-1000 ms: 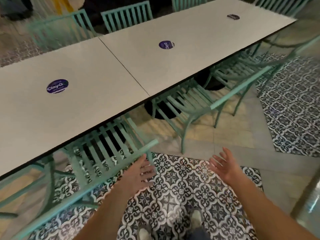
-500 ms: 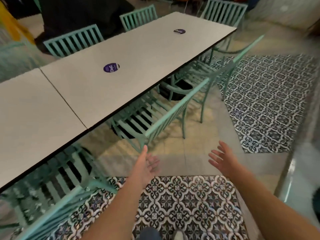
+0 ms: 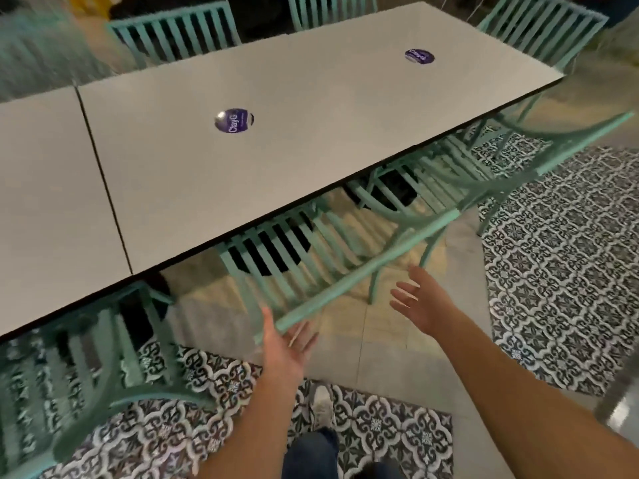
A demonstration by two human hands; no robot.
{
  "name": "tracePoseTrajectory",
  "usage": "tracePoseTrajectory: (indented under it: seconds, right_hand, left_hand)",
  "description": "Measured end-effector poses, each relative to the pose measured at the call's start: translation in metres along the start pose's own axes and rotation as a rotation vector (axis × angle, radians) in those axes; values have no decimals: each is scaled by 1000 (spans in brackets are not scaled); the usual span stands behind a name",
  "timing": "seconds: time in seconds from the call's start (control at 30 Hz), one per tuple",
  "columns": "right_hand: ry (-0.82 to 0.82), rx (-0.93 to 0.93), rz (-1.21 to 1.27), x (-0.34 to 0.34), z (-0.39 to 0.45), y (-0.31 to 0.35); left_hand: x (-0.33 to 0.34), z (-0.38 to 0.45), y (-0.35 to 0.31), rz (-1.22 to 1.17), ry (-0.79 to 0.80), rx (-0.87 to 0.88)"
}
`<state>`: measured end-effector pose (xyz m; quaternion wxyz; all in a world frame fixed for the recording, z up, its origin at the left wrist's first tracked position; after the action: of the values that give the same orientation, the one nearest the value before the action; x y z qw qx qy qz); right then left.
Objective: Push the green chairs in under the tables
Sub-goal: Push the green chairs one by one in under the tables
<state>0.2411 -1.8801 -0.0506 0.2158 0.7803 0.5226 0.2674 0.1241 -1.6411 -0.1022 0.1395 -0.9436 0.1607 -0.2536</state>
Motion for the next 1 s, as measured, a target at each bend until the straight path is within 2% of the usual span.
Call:
tracePoseTrajectory:
  seconds: [0.1, 0.33, 0.63, 0.87, 0.93, 1.0]
  right_hand:
    - [0, 37, -5, 15, 30, 30]
    - [-49, 79, -18, 11, 90, 89]
    - [-85, 148, -109, 6, 131, 104]
    - [-6, 155, -145, 7, 146, 97]
    - [28, 157, -178, 4, 145, 97]
    - [59, 122, -207, -4, 141, 102]
  left_hand:
    - [5, 2, -1, -84, -66, -3]
    - [3, 9, -9, -172, -248, 109]
    - [5, 0, -14, -200, -334, 166]
    - [0, -2, -12, -117, -345, 146]
    - [-2, -3, -11, -29, -329, 149]
    - [7, -5, 0, 155, -272, 137]
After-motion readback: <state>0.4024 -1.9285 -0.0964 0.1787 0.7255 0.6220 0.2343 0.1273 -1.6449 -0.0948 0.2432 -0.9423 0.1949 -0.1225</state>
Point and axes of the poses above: each hand's wrist, its own z-axis towards the middle knuckle, its own x-axis out of the palm, y = z × x, the point moved 8 cm from there along z, towards the middle knuckle, and after that the axes turned 1 degree about x, right-handed, at the moved point
